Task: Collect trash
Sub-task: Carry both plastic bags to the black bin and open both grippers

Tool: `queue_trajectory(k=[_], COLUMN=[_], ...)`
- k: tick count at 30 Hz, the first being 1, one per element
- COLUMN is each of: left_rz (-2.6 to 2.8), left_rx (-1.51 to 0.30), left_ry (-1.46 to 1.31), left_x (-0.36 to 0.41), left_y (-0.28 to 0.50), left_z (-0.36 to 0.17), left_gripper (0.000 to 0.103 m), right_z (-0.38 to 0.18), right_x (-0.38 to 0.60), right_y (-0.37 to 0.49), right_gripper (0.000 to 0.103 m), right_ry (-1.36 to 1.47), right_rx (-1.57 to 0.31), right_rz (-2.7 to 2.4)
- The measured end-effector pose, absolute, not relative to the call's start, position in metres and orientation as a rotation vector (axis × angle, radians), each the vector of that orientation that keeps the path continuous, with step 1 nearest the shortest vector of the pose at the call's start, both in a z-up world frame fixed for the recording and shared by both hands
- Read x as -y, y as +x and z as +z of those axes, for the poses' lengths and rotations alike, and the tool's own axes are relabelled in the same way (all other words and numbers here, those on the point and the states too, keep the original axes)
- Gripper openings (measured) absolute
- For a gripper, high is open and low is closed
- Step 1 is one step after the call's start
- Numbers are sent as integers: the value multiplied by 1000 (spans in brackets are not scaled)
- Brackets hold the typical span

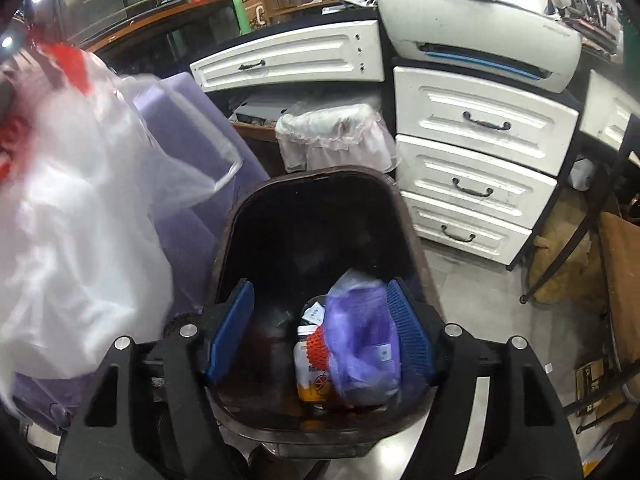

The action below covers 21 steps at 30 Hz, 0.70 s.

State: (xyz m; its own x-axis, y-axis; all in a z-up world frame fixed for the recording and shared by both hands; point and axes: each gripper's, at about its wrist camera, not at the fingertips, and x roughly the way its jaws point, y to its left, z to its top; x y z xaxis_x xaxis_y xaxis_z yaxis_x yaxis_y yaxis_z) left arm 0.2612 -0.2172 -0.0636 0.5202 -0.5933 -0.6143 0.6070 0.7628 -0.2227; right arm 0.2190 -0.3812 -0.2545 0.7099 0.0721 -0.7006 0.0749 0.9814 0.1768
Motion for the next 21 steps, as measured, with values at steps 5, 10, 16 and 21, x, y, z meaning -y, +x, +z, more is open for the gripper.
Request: queue_trajectory(k=[5,10,16,21], left_rz=[-729,-737,-733,-719], left_rx=[-764,-807,-872,-919], left_ry=[49,80,105,115], left_x=[235,255,274,282], left_y=[267,273,282,290], left_z=[-78,-98,-126,-147], left_gripper=[2,2,2,2], right_z=[-242,-235,-230,-230], right_x=[397,414,431,441], right_y=[206,196,185,181], right_gripper=[71,71,71,71], right_ry=[205,215,232,259], right_rx=[-762,-749,-731,-726], right_rz=[-38,-78,-121,-137])
